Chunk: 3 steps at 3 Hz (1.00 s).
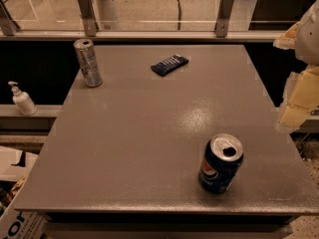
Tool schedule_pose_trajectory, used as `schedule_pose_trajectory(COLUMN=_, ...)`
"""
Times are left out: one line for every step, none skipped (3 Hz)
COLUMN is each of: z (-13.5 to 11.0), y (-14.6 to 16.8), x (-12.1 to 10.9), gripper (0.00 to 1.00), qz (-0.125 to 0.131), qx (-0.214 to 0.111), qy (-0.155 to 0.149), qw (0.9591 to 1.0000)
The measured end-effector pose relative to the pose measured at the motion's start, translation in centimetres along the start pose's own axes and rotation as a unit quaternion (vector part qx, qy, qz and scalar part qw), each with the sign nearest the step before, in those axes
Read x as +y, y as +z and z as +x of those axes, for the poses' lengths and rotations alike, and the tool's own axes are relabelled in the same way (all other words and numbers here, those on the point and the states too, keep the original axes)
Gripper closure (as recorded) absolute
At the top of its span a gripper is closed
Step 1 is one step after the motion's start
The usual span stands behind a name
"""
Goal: Move pepsi can near redbull can
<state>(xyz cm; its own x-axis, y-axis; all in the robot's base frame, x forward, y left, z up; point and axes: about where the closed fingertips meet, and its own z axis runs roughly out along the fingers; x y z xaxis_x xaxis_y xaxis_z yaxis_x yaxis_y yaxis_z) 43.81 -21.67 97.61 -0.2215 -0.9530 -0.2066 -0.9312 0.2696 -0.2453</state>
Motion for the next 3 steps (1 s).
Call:
schedule_pose_trajectory(z=0.0, y=0.0, x=0.0, gripper=0.00, qz=0.000, qx=0.000, qy=0.000, qw=1.0000)
schedule_pose_trajectory(z=0.4, y=0.4, x=0.3, gripper=0.00, qz=-0.001, qx=-0.010, qy=0.005, qw=0.9999)
schedule_pose_trajectory(z=1.5, y=0.9, x=1.0, gripper=0.00, qz=-0.005, qx=-0.028, qy=0.017, qw=0.9995)
